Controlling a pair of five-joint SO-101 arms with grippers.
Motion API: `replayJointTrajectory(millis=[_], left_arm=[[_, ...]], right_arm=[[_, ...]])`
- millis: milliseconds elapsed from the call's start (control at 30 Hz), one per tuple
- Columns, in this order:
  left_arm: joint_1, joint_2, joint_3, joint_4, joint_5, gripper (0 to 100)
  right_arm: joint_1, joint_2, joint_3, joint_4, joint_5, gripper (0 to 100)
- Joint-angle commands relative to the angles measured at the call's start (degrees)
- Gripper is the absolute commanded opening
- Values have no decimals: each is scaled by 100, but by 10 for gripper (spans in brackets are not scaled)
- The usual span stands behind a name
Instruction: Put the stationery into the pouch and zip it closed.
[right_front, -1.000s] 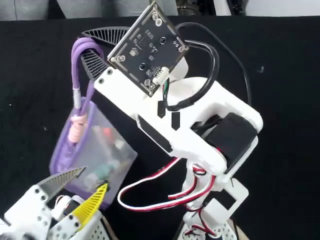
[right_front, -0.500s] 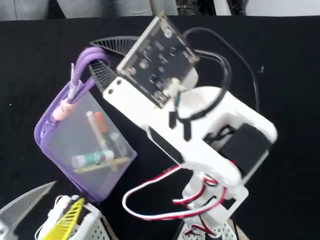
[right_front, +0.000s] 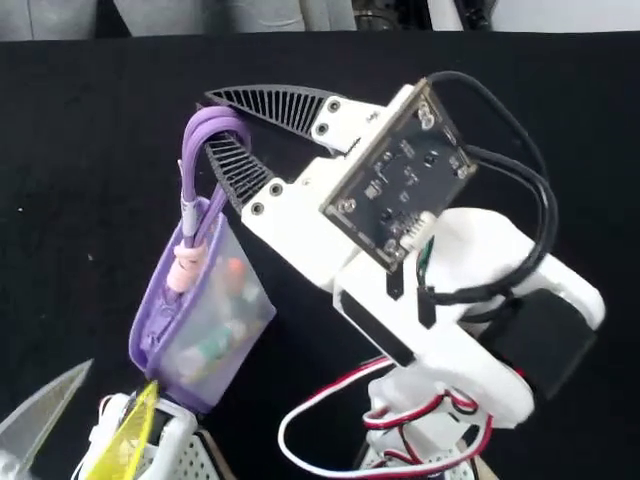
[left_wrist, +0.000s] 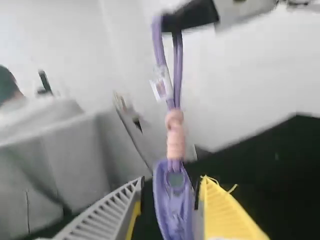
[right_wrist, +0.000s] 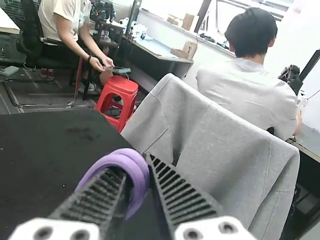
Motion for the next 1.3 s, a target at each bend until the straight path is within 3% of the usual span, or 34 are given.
replayJointTrajectory(millis=[0,400,633,867,1067,1267], left_arm=[[-75,53,778,26,26,192],[-110,35,1086,26,0,192],[-892,35,330,26,0,192],[-884,44,1279,26,18,193],[-110,53,1323,26,167,193],[532,53,286,26,1266,191]], right_arm=[[62,-171,-163,105,-9,11],[62,-488,-127,123,-9,11],[70,-690,-110,149,-44,11],[53,-664,-110,149,-53,11],[62,-655,-101,141,-53,11],[62,-655,-101,141,-53,11]])
